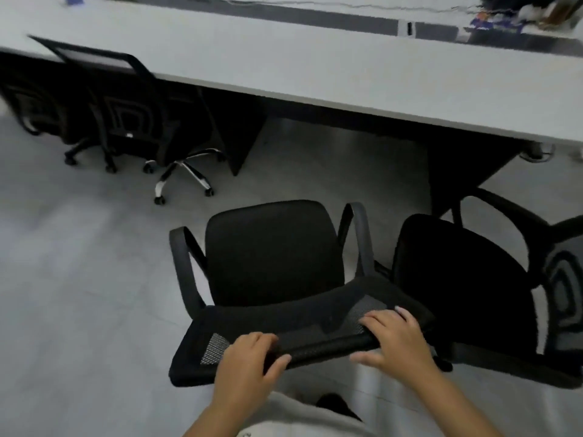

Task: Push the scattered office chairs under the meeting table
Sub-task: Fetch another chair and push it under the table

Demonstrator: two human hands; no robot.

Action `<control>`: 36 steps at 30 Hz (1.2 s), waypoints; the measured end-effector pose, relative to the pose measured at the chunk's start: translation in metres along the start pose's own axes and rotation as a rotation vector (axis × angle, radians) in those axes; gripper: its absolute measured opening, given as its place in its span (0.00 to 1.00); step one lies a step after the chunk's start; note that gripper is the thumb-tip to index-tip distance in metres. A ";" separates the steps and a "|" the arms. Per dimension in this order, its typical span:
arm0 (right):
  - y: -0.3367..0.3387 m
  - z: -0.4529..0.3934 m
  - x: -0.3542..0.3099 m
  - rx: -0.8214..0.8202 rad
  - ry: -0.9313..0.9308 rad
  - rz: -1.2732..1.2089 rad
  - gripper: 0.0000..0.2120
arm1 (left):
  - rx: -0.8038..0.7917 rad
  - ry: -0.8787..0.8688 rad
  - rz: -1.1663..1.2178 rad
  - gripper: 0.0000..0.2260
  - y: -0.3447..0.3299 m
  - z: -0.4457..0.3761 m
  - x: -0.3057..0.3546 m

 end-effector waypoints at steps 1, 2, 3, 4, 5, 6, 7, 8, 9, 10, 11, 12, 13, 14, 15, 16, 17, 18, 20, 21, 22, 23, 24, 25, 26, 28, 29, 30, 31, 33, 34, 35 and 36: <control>0.001 -0.007 0.000 -0.017 0.068 0.019 0.44 | -0.012 -0.003 -0.064 0.24 -0.003 0.003 -0.003; 0.000 -0.012 -0.002 -0.046 0.141 0.019 0.48 | 0.034 -0.039 -0.145 0.28 -0.006 0.005 -0.004; -0.003 -0.015 -0.004 -0.095 0.206 0.006 0.51 | 0.073 -0.083 -0.204 0.29 -0.009 0.007 -0.005; -0.003 -0.017 -0.004 -0.086 0.250 0.017 0.51 | 0.101 -0.133 -0.254 0.28 -0.013 0.008 -0.006; -0.005 -0.017 -0.002 -0.073 0.267 0.038 0.47 | 0.126 -0.174 -0.296 0.28 -0.014 0.009 -0.009; -0.006 -0.017 0.000 -0.033 0.268 0.038 0.43 | 0.154 -0.202 -0.344 0.27 -0.014 0.009 -0.013; -0.008 -0.017 0.003 0.028 0.271 0.026 0.41 | 0.190 -0.210 -0.388 0.26 -0.014 0.009 -0.017; -0.010 -0.016 0.006 0.072 0.287 0.006 0.39 | 0.228 -0.214 -0.422 0.26 -0.011 0.010 -0.019; -0.009 -0.017 0.008 0.115 0.310 -0.011 0.39 | 0.264 -0.221 -0.444 0.26 -0.009 0.011 -0.020; -0.007 -0.016 0.009 0.149 0.324 -0.021 0.39 | 0.306 -0.231 -0.456 0.26 -0.010 0.012 -0.020; -0.008 -0.017 0.010 0.177 0.339 -0.023 0.38 | 0.336 -0.245 -0.462 0.24 -0.010 0.011 -0.019; -0.006 -0.018 0.012 0.199 0.349 -0.031 0.38 | 0.345 -0.252 -0.463 0.24 -0.010 0.009 -0.017; -0.005 -0.021 0.014 0.237 0.364 -0.026 0.37 | 0.352 -0.257 -0.467 0.23 -0.010 0.004 -0.015; -0.004 -0.025 0.017 0.263 0.367 -0.018 0.37 | 0.362 -0.257 -0.474 0.23 -0.010 -0.001 -0.013; -0.003 -0.031 0.021 0.290 0.370 -0.014 0.37 | 0.372 -0.256 -0.482 0.23 -0.010 -0.007 -0.011; -0.001 -0.037 0.024 0.304 0.366 -0.005 0.36 | 0.368 -0.249 -0.490 0.23 -0.009 -0.014 -0.010; 0.001 -0.045 0.027 0.316 0.354 -0.002 0.36 | 0.368 -0.247 -0.497 0.22 -0.007 -0.021 -0.010; 0.003 -0.053 0.028 0.317 0.337 -0.001 0.36 | 0.377 -0.249 -0.507 0.22 -0.005 -0.028 -0.010; 0.006 -0.068 0.030 0.333 0.320 0.009 0.35 | 0.386 -0.248 -0.525 0.22 0.000 -0.044 -0.012; 0.007 -0.076 0.031 0.343 0.317 0.011 0.35 | 0.391 -0.248 -0.531 0.22 0.003 -0.053 -0.015; 0.008 -0.085 0.030 0.350 0.312 0.012 0.35 | 0.404 -0.254 -0.535 0.21 0.006 -0.062 -0.018; 0.009 -0.094 0.029 0.365 0.306 0.010 0.35 | 0.417 -0.264 -0.537 0.21 0.010 -0.071 -0.022; 0.011 -0.103 0.027 0.370 0.298 0.002 0.35 | 0.429 -0.273 -0.539 0.21 0.014 -0.079 -0.026; 0.012 -0.111 0.025 0.379 0.290 -0.004 0.35 | 0.443 -0.287 -0.539 0.21 0.019 -0.088 -0.031; 0.012 -0.120 0.022 0.387 0.283 -0.005 0.35 | 0.459 -0.304 -0.538 0.22 0.025 -0.097 -0.035; 0.011 -0.136 0.014 0.400 0.268 -0.011 0.35 | 0.488 -0.340 -0.540 0.25 0.036 -0.114 -0.047; 0.010 -0.145 0.010 0.407 0.258 -0.009 0.36 | 0.500 -0.356 -0.542 0.26 0.042 -0.123 -0.053; 0.010 -0.155 0.005 0.405 0.246 -0.004 0.36 | 0.504 -0.373 -0.543 0.27 0.048 -0.133 -0.060; 0.011 -0.164 0.000 0.398 0.234 0.001 0.36 | 0.498 -0.393 -0.539 0.27 0.055 -0.143 -0.067; 0.012 -0.183 -0.011 0.397 0.203 0.021 0.36 | 0.492 -0.432 -0.528 0.28 0.066 -0.165 -0.082; 0.013 -0.193 -0.016 0.397 0.181 0.035 0.36 | 0.485 -0.451 -0.518 0.28 0.071 -0.176 -0.090; 0.014 -0.203 -0.021 0.396 0.155 0.044 0.36 | 0.479 -0.468 -0.506 0.27 0.077 -0.188 -0.099; 0.014 -0.214 -0.026 0.398 0.129 0.051 0.36 | 0.481 -0.485 -0.493 0.27 0.083 -0.201 -0.108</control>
Point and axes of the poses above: each hand's wrist, its own z-axis away from the middle knuckle, its own y-axis out of the back of the hand, x = y × z, the point moved 6 cm from there along -z, towards the middle knuckle
